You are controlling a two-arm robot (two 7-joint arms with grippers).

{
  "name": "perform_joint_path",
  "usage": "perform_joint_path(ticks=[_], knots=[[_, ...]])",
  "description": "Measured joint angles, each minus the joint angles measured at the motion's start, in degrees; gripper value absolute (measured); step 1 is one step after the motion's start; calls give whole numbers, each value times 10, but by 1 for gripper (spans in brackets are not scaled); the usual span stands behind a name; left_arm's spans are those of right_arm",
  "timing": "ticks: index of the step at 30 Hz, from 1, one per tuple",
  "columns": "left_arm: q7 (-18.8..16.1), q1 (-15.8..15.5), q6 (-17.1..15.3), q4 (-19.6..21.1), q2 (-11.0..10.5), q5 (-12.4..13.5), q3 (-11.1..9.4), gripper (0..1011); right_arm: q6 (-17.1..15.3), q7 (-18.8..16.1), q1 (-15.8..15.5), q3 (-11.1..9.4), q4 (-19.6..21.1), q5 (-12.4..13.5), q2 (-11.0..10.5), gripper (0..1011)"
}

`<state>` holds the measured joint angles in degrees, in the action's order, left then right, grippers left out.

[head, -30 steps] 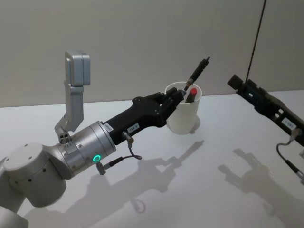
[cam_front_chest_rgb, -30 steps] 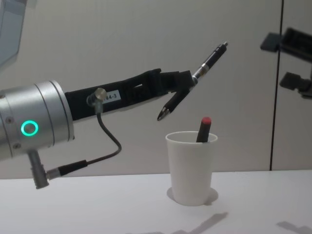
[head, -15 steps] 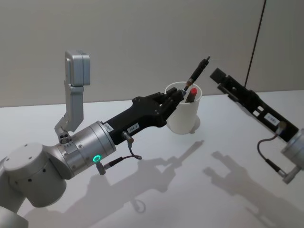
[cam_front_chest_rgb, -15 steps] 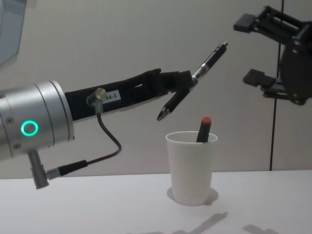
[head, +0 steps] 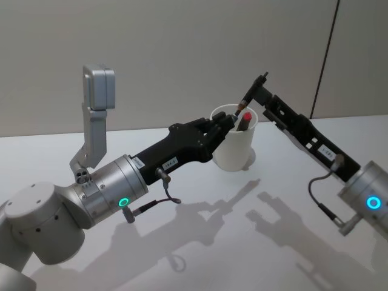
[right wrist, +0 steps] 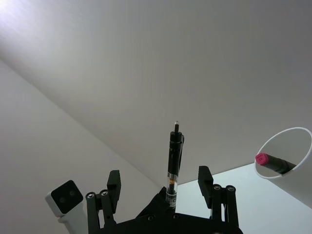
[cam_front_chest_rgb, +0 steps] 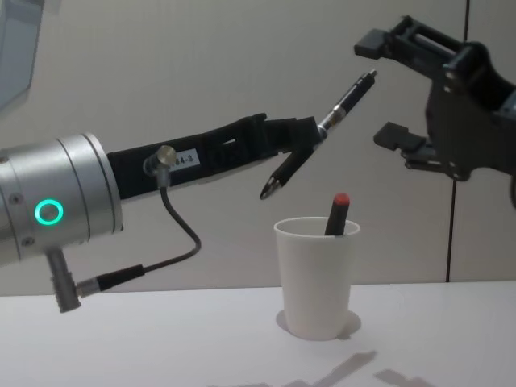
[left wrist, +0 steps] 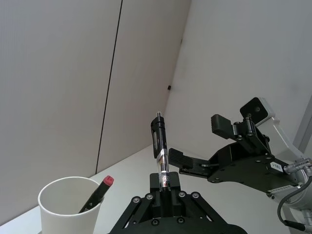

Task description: Place the pen into the pen holder.

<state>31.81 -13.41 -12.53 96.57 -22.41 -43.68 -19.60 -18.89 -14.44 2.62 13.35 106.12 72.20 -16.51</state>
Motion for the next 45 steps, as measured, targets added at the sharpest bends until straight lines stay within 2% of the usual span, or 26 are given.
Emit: perform_joint_path(ticks=[19, 28, 45], knots=[[0, 0, 0, 0, 0, 0, 0, 115, 48, 32, 12, 38, -6, -46, 37, 1001], [0, 0, 0, 0, 0, 0, 0, 116, 64, 50, 13, 47, -7, -64, 43, 1001], [0, 0, 0, 0, 0, 0, 0, 115, 87, 83, 14, 56, -8, -78, 48, 1001]])
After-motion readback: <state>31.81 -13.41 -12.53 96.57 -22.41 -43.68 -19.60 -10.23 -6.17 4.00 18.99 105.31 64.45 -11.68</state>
